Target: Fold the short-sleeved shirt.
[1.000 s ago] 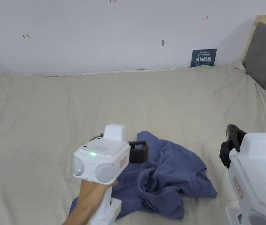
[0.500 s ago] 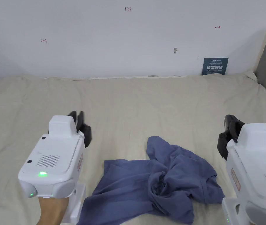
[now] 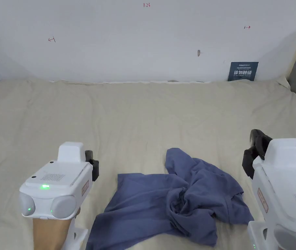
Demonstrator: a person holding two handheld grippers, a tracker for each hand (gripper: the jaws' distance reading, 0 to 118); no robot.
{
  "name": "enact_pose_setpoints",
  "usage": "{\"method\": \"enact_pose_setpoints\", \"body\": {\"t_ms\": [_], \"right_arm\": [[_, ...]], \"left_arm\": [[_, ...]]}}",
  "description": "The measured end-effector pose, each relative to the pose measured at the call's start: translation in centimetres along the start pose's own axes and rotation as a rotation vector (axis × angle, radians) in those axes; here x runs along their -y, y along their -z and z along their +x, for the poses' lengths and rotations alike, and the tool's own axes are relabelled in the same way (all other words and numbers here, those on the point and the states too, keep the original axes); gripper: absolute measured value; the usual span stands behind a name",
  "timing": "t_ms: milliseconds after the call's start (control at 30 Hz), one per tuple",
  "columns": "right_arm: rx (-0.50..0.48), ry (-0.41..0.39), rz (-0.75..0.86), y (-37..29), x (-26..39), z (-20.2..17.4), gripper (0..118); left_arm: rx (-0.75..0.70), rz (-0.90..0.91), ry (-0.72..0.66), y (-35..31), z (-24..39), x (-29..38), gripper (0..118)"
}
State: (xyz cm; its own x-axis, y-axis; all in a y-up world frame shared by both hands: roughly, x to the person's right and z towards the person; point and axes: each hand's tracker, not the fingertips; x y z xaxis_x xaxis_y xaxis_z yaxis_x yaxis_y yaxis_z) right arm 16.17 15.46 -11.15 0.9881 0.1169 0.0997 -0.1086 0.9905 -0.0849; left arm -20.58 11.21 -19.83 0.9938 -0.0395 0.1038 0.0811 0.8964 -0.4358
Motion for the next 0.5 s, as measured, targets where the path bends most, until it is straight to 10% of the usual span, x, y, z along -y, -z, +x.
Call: {"method": "enact_pose_setpoints", "body": {"t_ms": [300,500], "right_arm": [[-0.009,0.004,-0.045,0.6,1.6,0.3,2],[-0.016,0.003,-0.079,1.2,2.7,0.2,2]], "left_arm": [[0.089,-0.355,-0.089,2.5,-0.9,8.7,3],[0.053,-0.518,-0.155,4.5,-0.8,13.3,105]]}}
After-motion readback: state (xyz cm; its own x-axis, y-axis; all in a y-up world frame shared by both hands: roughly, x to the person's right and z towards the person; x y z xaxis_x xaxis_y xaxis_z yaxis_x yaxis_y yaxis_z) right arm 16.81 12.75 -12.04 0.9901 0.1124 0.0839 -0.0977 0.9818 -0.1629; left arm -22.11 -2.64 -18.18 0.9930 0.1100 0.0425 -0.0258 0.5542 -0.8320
